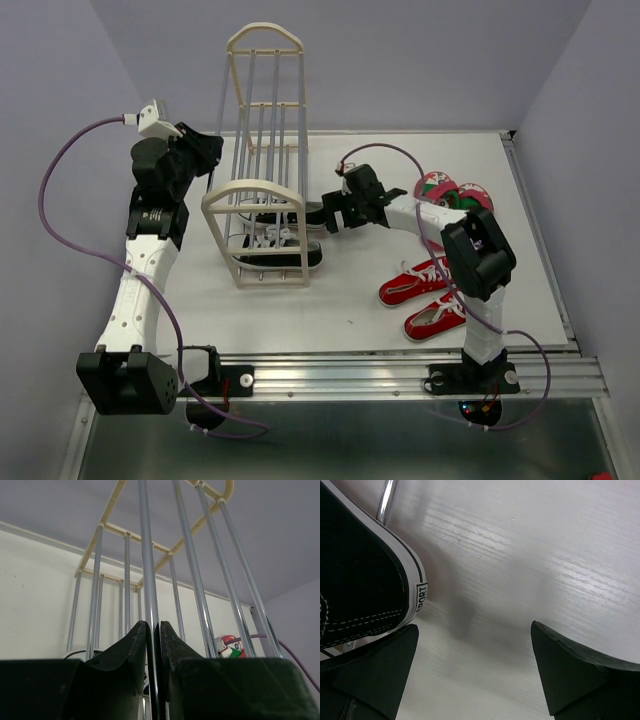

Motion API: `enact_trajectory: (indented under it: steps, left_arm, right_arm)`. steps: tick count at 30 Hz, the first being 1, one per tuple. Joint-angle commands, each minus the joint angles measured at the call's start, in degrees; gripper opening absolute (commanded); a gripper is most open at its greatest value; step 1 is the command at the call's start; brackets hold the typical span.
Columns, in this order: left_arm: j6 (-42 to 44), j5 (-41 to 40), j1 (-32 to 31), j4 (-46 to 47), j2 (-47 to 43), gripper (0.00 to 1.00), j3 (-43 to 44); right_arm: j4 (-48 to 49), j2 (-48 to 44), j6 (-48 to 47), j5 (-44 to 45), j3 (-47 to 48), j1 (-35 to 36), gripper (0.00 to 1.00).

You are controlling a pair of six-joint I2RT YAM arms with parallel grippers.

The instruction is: Place and organize the shoes onto the shoe shelf

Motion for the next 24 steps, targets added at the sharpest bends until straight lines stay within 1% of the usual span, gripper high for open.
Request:
enact_trajectory:
  steps: [1, 6, 9, 13, 15, 17, 18, 19, 20, 24]
  left_arm:
    - [4.4, 1.7, -0.9, -3.3, 1.6, 0.15, -2.3]
    - [4.2, 1.7, -0.9, -3.2, 2.1, 0.15, -2.1]
    - [4.2, 1.8, -0.9, -3.2, 2.3, 0.15, -1.9]
    - [4.1, 1.9, -1.0, -3.0, 2.4, 0.15, -1.7]
    - [4.1, 1.9, -0.9, -3.0, 2.5, 0.15, -1.8]
    - [4.1, 1.9, -0.9, -3.0, 2.6, 0.15, -1.8]
    - [4.1, 2.0, -0.9, -3.0, 2.5, 0.15, -1.8]
    - [4.1, 2.0, -0.9, -3.0, 2.6, 0.15, -1.8]
    - [4.1, 2.1, -0.9, -2.9, 2.6, 0.15, -1.8]
    - [4.0, 2.3, -0.9, -2.9, 2.7, 0.15, -1.9]
  right_arm:
    - [2.0, 0.3, -0.7, -1.9, 3.3, 1.1, 1.0]
    - [2.5, 0.5, -3.1, -4.8, 3.3, 3.1, 1.0]
    - [2.5, 0.1, -5.2, -4.1, 2.9, 4.4, 1.0]
    - [2.5, -1.0, -5.0, -1.6, 1.6, 4.4, 1.0]
    - [3.0, -1.7, -5.7, -1.6, 1.2, 4.4, 1.0]
    - [4.0, -2.1, -6.3, -4.1, 0.7, 4.4, 0.98]
    - [4.5, -2.3, -6.8, -5.4, 0.6, 4.4, 0.93]
    - [5.1, -2.3, -7.0, -6.5, 0.5, 4.4, 0.92]
    - [5.9, -2.3, -7.8, -8.8, 0.4, 4.4, 0.91]
    - [6.7, -2.2, -9.6, -8.9, 1.0, 4.9, 0.91]
